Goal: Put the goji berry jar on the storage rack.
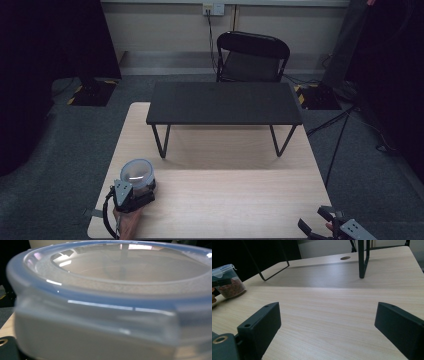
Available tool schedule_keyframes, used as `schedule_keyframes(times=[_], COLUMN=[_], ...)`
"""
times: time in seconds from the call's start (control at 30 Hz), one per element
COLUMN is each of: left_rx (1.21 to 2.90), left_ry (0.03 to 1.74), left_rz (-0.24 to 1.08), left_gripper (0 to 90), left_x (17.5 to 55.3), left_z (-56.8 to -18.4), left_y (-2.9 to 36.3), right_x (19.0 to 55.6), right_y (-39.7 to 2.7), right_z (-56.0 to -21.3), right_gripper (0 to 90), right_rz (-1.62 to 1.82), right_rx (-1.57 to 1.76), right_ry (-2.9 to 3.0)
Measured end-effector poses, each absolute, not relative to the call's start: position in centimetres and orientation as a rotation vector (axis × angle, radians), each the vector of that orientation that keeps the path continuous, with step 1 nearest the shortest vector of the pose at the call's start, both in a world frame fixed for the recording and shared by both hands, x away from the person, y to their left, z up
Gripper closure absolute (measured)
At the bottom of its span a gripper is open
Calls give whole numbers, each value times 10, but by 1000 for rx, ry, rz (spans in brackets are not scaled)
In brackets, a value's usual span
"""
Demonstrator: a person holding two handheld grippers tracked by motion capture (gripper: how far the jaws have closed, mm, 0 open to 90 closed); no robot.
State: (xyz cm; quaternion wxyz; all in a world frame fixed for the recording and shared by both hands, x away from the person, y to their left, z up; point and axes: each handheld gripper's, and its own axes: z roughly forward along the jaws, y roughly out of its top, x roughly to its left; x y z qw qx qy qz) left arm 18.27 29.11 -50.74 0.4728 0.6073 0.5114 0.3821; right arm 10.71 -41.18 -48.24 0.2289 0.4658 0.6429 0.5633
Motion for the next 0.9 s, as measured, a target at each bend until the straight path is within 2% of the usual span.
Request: schedule_keyframes(times=[0.57,0.9], left_rx=[1508,1527], left_ry=[1133,1021], left_rz=[908,894], left_gripper=[16,15], left_x=[190,216], left_z=[-438,-376], left_y=[287,269], right_x=[107,107], right_y=[-414,-414], right_z=[-483,-483], right_gripper=[57,57], right_rz=[1557,1557], right_rx=[1282,1281], right_ry=[1762,1763])
